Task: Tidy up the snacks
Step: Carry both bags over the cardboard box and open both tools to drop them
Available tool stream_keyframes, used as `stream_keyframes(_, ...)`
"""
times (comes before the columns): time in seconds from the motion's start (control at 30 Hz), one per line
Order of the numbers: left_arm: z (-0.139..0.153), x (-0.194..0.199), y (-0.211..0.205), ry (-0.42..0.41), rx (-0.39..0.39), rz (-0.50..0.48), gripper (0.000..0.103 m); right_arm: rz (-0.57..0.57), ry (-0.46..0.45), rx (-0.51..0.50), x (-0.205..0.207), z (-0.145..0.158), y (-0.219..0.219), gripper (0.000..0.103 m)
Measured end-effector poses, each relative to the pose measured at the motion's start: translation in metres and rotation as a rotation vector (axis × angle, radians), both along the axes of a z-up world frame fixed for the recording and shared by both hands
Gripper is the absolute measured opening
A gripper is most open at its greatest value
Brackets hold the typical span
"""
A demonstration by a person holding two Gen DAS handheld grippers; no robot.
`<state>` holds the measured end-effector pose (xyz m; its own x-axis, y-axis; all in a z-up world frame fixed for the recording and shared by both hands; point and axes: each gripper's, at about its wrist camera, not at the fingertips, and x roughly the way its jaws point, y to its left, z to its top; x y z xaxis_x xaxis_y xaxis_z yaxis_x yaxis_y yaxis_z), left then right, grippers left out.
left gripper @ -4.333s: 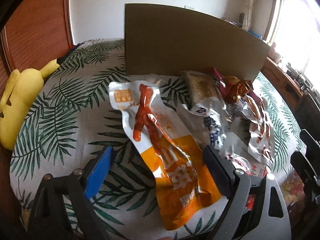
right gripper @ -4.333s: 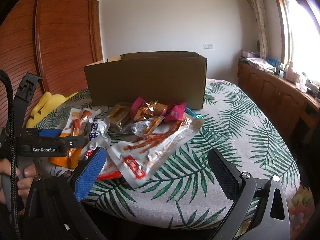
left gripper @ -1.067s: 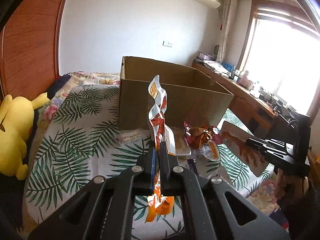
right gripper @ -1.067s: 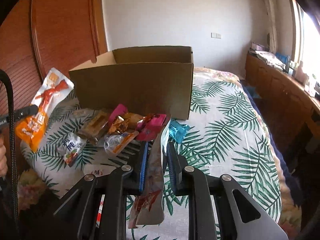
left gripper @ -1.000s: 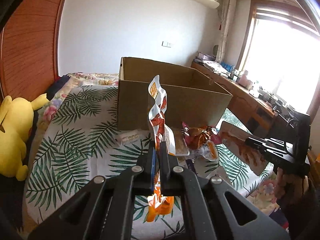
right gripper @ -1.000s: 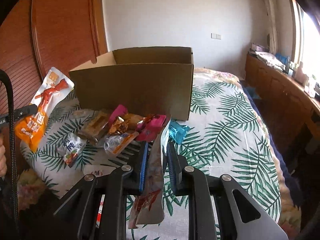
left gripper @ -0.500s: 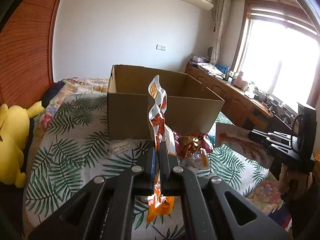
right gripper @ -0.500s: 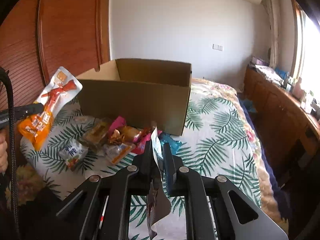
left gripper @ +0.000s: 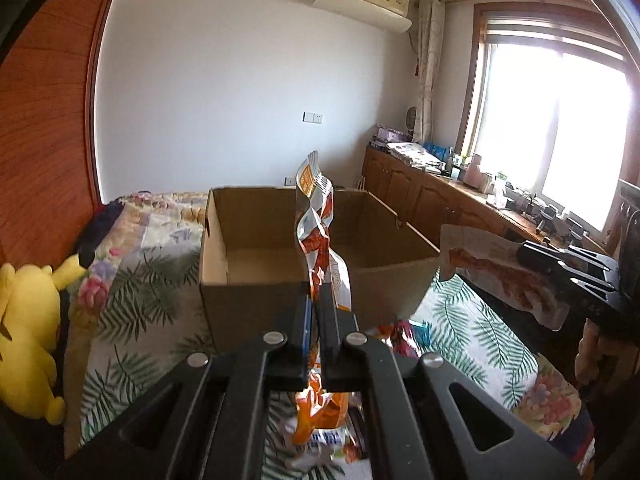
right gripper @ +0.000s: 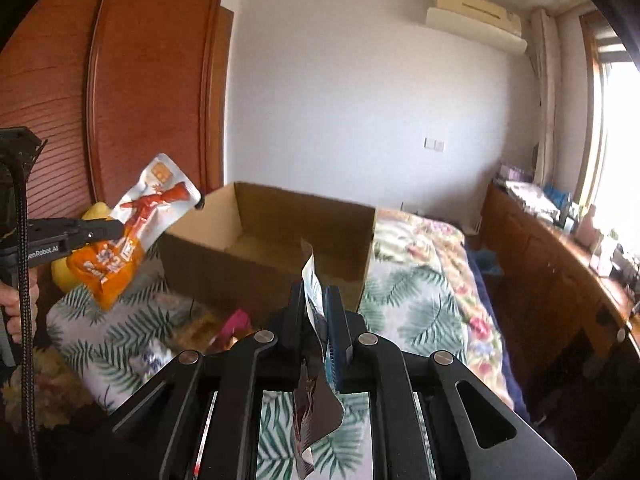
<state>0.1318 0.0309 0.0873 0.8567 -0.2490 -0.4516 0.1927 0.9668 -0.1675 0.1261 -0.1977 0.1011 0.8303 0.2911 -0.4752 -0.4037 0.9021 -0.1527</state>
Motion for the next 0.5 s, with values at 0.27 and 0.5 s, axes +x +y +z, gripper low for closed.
stream_keyframes(0.27,0.016,0.045,-0.003,-0.003,0.032,0.019,0.0,0.016,-0.016,-0.033,0.039,0.008,0.033,0.008)
stream_keyframes(0.5,0.007,0.091,-0.004,0.062,0.037,0.021,0.0,-0.001,0.031,-0.066,0.084,-0.004,0.052,0.008)
